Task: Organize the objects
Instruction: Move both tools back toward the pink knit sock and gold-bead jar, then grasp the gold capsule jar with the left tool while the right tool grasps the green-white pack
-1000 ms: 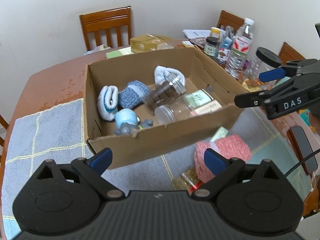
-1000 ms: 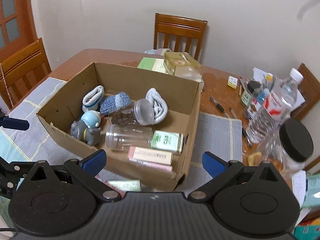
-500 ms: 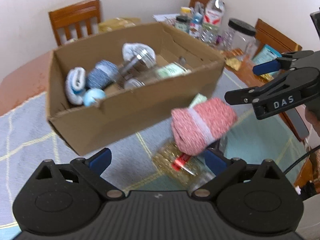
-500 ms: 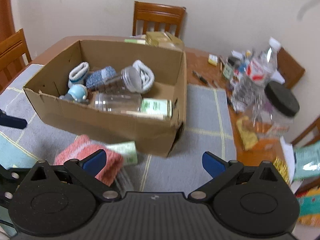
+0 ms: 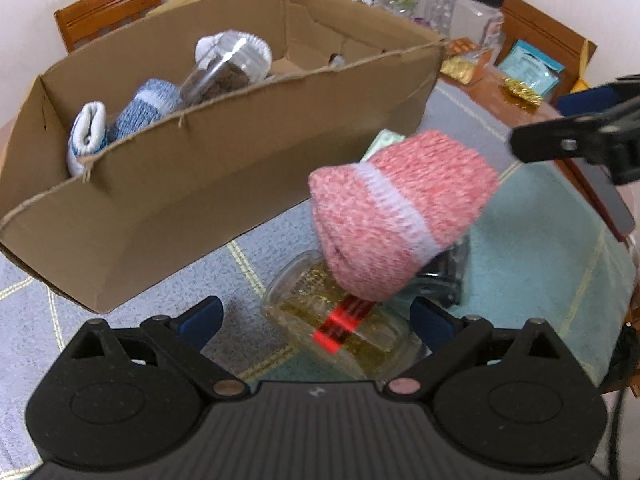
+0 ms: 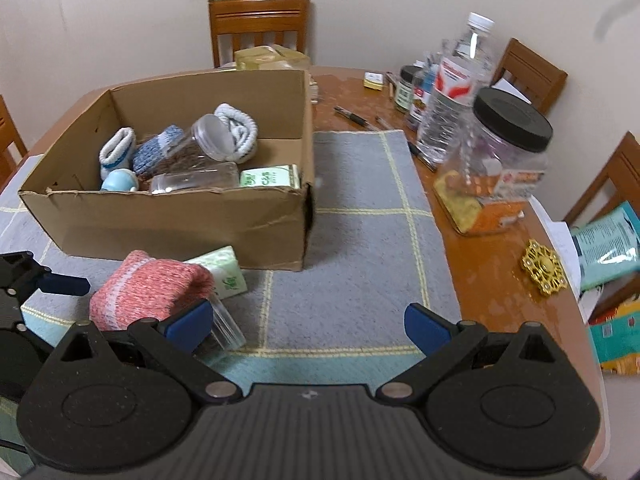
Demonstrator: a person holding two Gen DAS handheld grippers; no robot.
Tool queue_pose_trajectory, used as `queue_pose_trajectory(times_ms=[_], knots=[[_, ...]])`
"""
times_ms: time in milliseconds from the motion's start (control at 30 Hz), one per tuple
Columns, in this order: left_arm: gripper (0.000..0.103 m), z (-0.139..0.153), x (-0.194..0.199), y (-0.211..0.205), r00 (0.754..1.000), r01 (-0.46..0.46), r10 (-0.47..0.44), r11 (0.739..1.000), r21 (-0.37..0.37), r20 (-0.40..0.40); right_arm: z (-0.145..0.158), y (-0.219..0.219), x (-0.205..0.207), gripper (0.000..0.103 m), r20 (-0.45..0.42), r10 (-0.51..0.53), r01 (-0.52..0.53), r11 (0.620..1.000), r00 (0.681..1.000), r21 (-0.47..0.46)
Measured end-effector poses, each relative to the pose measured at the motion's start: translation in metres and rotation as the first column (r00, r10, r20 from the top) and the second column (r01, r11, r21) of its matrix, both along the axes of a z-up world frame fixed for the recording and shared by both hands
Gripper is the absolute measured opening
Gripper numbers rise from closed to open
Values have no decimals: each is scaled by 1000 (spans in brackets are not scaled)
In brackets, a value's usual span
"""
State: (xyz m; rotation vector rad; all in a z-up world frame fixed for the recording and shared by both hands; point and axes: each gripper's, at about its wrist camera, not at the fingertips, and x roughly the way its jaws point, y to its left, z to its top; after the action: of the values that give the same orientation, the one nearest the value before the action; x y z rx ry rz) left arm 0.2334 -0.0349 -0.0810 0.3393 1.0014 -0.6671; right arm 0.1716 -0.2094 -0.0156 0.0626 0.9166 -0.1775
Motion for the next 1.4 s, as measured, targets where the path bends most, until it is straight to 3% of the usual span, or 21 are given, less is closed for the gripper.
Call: queue_pose_trajectory(times_ms=[167, 633, 933, 1200, 1400], knots=[[100, -3, 5, 9, 999, -32, 31, 999, -18, -43, -2, -2, -2, 103, -6, -12, 12, 1000, 1000, 6], [100, 7, 6, 64, 984, -177, 177, 984, 20, -30, -3, 9, 11, 103, -13, 34, -34, 999, 999, 17], [100, 6, 4, 83, 975, -221, 222, 974, 51, 0, -4, 21, 17, 103, -21, 81, -80, 997, 997, 7], [100, 2, 17, 95, 952, -307, 305, 948, 79, 34, -5, 21, 19, 103, -27, 97, -96, 995, 995, 5], [100, 6, 12, 100, 942, -336, 337, 940, 55, 5, -8, 15, 19, 103, -35, 108, -107, 994, 994, 12]])
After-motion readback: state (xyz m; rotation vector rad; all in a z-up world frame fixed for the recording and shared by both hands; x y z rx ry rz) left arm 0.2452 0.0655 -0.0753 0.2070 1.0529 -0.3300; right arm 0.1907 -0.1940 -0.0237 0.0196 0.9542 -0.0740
